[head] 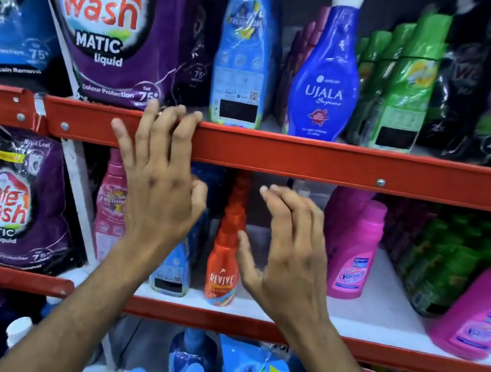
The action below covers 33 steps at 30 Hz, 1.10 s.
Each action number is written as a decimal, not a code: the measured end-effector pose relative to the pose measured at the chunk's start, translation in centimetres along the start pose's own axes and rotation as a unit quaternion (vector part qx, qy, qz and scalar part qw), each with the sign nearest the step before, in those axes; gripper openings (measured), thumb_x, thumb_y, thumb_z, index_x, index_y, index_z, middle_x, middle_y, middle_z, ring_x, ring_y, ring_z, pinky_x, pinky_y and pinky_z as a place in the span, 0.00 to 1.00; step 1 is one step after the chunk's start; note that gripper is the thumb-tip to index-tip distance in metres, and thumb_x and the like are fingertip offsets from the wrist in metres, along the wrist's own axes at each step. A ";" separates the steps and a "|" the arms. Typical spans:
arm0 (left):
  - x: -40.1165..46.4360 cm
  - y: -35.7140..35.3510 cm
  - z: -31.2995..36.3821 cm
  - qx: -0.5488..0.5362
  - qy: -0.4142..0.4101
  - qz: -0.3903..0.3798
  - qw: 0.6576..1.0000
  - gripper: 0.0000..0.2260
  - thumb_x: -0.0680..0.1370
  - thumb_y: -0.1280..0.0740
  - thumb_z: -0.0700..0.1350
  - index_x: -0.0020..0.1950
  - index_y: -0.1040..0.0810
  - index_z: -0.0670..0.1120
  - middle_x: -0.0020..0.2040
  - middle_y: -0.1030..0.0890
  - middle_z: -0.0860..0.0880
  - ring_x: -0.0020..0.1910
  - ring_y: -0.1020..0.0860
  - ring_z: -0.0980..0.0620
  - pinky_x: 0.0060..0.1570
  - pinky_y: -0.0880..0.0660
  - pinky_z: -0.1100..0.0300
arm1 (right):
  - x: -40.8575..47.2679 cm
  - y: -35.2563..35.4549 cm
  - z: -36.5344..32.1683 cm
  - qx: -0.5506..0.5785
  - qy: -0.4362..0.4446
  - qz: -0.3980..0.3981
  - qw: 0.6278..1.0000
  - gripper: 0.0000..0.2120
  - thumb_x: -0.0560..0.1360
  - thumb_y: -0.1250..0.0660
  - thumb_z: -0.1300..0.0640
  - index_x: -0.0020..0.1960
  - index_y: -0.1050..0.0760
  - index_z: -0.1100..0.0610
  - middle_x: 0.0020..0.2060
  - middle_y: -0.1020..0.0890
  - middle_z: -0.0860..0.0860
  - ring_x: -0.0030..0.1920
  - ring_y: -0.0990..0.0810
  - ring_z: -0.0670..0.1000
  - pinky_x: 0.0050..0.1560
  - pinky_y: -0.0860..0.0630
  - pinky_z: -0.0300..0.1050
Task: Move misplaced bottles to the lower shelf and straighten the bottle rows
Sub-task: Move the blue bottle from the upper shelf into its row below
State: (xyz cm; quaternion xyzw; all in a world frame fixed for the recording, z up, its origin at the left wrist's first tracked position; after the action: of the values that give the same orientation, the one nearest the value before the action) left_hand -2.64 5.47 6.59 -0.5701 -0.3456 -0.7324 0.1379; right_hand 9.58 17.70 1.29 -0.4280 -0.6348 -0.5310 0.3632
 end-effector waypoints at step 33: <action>0.8 -2.9 8.8 0.039 -0.107 -0.016 0.993 0.41 0.67 0.27 0.40 0.79 0.39 0.45 0.80 0.38 0.41 0.81 0.42 0.40 0.78 0.52 0.30 | 14.8 8.8 3.9 -0.005 -0.089 0.142 0.986 0.44 0.70 0.26 0.42 0.77 0.41 0.59 0.69 0.27 0.55 0.64 0.24 0.55 0.59 0.27 0.46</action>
State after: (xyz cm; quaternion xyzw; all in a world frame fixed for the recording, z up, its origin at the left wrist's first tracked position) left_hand 1.87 13.59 7.31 -0.6340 -0.3957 -0.6552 0.1099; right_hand 12.29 24.45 17.41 -0.5611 -0.5947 -0.4374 0.3744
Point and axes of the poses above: each hand's wrist, its own x-axis towards the middle knuckle, its own y-axis out of the back of the hand, z = x × y, the point moved 10 cm from there along x, towards the middle knuckle
